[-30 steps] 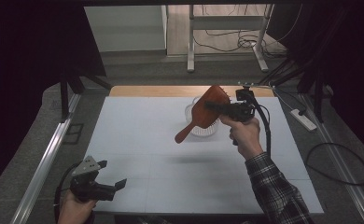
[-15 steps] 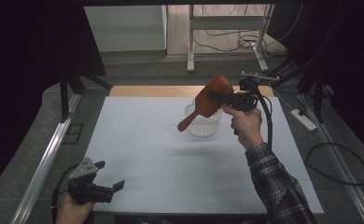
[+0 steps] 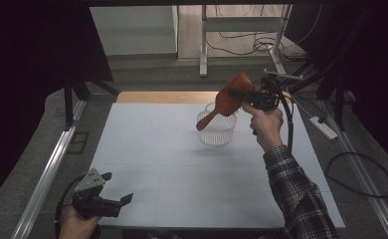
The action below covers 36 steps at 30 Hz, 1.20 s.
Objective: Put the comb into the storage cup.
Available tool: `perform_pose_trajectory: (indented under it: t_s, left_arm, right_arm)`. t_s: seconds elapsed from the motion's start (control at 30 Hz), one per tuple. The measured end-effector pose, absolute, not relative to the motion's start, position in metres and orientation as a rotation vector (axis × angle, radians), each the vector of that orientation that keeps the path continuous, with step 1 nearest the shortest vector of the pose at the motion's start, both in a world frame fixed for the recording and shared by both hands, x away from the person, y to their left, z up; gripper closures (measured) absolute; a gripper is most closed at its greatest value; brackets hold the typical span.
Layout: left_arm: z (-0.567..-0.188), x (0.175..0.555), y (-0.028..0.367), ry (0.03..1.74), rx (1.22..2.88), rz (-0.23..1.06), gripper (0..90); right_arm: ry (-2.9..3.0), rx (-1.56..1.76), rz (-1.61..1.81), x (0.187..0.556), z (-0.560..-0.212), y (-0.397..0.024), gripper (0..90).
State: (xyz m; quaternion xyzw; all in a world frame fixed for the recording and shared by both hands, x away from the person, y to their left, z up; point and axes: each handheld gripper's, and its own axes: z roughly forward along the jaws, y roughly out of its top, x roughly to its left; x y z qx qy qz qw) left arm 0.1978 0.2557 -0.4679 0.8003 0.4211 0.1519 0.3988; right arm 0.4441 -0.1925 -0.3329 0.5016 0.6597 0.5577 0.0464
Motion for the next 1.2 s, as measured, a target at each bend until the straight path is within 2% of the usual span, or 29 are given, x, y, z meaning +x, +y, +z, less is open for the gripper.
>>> perform_pose_trajectory:
  t_s: [0.63, 1.2]
  left_arm:
    - [-0.469, 0.201, 0.255, 1.099, 2.048, 0.364, 0.0]
    - [-0.469, 0.203, 0.255, 1.103, 2.057, 0.351, 0.0]
  right_arm:
    - [1.961, 1.566, 1.641, 0.462, -0.333, -0.201, 54.6]
    - [1.969, 1.577, 1.581, 0.472, -0.348, -0.195, 54.5]
